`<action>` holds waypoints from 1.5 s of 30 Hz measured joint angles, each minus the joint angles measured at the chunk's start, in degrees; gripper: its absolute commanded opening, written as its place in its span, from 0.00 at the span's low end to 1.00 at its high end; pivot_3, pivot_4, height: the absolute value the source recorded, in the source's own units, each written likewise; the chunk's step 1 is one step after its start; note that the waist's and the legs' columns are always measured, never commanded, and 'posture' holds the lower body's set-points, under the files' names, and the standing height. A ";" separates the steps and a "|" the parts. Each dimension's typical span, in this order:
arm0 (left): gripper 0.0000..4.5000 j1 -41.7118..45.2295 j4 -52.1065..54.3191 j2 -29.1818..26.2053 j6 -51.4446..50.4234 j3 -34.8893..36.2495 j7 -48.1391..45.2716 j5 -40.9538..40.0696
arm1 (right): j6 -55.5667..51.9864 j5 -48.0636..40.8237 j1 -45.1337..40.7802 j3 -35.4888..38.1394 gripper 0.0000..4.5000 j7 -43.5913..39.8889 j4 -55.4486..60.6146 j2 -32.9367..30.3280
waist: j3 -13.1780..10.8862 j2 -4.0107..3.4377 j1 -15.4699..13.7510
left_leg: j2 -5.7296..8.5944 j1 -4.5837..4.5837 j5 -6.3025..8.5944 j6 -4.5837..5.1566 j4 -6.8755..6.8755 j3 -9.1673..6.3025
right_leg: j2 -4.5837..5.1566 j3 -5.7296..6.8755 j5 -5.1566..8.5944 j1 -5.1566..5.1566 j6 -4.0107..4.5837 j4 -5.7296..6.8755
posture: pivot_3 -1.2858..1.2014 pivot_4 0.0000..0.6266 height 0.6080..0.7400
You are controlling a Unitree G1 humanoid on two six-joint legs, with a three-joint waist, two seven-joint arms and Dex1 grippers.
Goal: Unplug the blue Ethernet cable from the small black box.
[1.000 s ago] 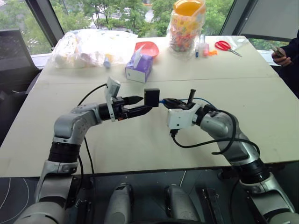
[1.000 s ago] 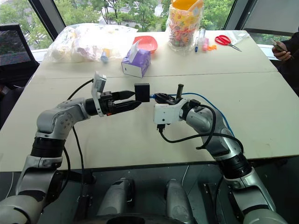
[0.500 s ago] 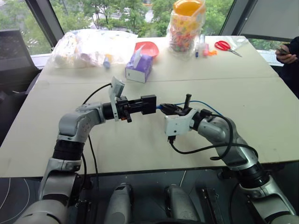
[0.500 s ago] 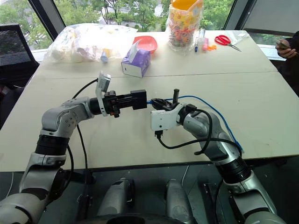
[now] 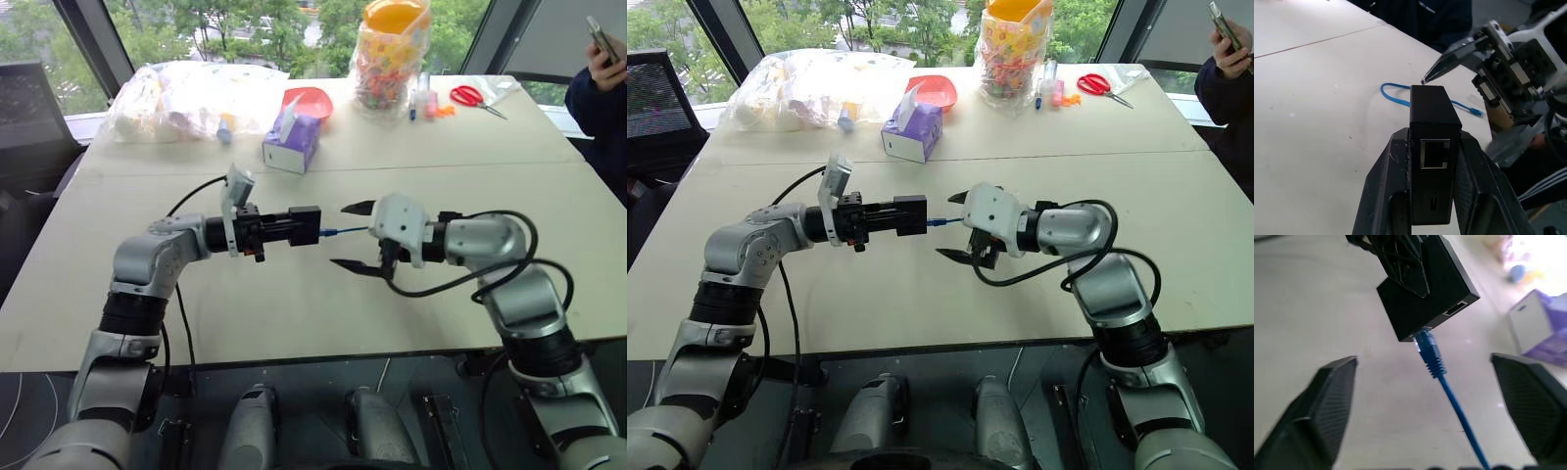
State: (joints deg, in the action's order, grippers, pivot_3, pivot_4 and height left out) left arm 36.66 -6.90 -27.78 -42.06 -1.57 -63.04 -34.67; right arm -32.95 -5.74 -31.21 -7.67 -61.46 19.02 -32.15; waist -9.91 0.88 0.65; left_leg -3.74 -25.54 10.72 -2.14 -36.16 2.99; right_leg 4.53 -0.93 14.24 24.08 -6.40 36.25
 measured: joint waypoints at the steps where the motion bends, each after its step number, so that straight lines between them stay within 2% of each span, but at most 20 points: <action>1: 0.11 0.00 0.03 -0.41 -0.07 -0.03 -0.78 -0.01 | -2.71 -2.14 -1.01 0.40 0.99 -0.42 -0.23 -0.05 | 0.00 0.00 0.01 | 0.00 0.00 0.00 0.00 0.00 0.00 | 0.00 0.00 0.00 0.00 0.00 0.00 | 0.52 0.24 0.96; 9: 0.11 0.00 0.66 -2.51 -0.16 -0.24 -5.40 -0.06 | -21.61 -15.40 -6.75 2.68 0.99 -1.14 -7.07 -0.05 | 0.00 0.00 0.00 | 0.00 -0.04 0.00 0.00 0.02 0.00 | 0.02 0.00 0.00 0.05 0.01 -0.01 | 0.52 0.24 0.96; 21: 0.11 0.00 1.79 -2.73 -0.27 -0.24 -6.16 -0.39 | -28.02 -21.56 -9.79 1.50 0.99 0.98 -9.18 -0.08 | 0.00 0.00 0.01 | 0.00 -0.10 0.00 0.01 0.02 0.01 | 0.01 0.00 0.00 0.12 0.00 0.00 | 0.52 0.24 0.96; 24: 0.11 0.01 2.63 -2.62 -0.29 -0.26 -6.16 -0.62 | -28.08 -22.16 -10.31 1.07 0.81 1.60 -9.57 0.05 | 0.00 0.00 0.03 | 0.00 -0.12 0.00 0.01 0.02 0.01 | 0.01 0.00 0.00 0.14 0.00 0.00 | 0.52 0.24 0.96; 25: 0.11 0.01 2.67 -2.57 -0.30 -0.26 -6.16 -0.77 | -28.08 -22.30 -10.50 1.06 0.72 1.69 -9.73 0.05 | 0.00 0.00 0.02 | 0.00 -0.12 0.00 0.01 0.02 0.01 | 0.01 0.00 0.00 0.14 0.00 0.00 | 0.52 0.24 0.96; 41: 0.11 0.02 4.29 -2.38 -1.46 -0.42 -5.36 -0.94 | -29.13 -24.88 -12.14 -1.11 0.72 1.92 -10.46 -0.59 | 0.00 0.00 0.05 | 0.00 -0.16 0.01 0.01 0.03 0.01 | 0.01 0.00 0.00 0.18 0.00 0.00 | 0.52 0.24 0.96; 44: 0.11 0.02 4.80 -2.37 -1.46 -0.42 -5.31 -0.94 | -29.13 -24.96 -12.37 -1.34 0.52 1.90 -10.69 -0.60 | 0.00 0.00 0.03 | 0.00 -0.17 0.01 0.01 0.02 0.01 | 0.01 0.00 0.00 0.18 0.00 0.00 | 0.52 0.24 0.96; 45: 0.11 0.02 4.81 -2.37 -1.46 -0.43 -5.31 -0.94 | -29.12 -24.96 -12.41 -1.42 0.41 1.90 -10.94 -0.62 | 0.00 0.00 0.03 | 0.00 -0.17 0.00 0.01 0.02 0.01 | 0.01 0.00 0.00 0.18 0.00 0.00 | 0.52 0.24 0.96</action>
State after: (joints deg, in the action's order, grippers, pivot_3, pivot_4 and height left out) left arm 36.68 -2.08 -30.15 -43.53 -2.00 -68.34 -35.61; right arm -62.07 -30.70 -43.62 -9.09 -59.56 8.08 -32.76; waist -9.91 0.88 0.68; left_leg -3.74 -25.71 10.73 -2.13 -36.14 3.00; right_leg 4.54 -0.93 14.24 24.26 -6.40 36.24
